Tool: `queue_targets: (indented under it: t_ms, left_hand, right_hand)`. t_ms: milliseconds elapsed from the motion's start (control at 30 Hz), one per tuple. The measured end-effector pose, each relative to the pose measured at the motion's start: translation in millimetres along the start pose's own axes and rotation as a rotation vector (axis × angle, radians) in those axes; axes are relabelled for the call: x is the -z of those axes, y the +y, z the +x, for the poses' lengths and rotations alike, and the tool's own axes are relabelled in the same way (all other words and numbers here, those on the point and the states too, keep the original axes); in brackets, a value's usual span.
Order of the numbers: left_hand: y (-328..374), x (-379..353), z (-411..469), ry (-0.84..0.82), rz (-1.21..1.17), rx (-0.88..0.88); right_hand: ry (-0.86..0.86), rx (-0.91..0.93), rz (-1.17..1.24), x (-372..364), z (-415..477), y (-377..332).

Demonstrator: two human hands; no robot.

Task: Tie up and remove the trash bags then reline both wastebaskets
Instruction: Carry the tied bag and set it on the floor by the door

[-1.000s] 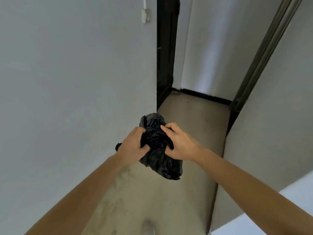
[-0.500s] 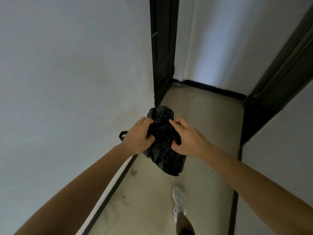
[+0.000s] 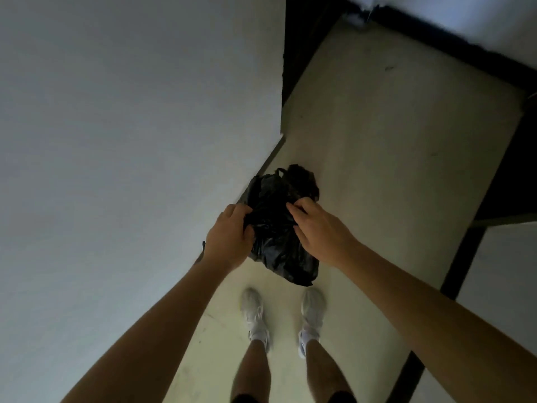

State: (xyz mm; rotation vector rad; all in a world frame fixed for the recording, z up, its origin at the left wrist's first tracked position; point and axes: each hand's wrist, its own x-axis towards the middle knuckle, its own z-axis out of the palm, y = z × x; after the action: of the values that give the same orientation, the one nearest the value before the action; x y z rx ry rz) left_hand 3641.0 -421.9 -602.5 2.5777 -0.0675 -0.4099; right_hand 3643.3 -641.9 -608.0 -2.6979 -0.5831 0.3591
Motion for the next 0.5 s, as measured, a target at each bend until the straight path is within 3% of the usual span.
queue_targets:
  t_ms: [267,500]
  left_hand:
    - [-131.2,-194.0,100.9,-0.174,0.069,0.074]
    - [-199.3,-280.8,146.0,-0.102,0.06,0.159]
  right_hand:
    - [-0.115,-0.096,-0.096,-236.2,68.0,100.4]
    - [-0.161,-0.207,0.038,-342.3,117.0,133.4]
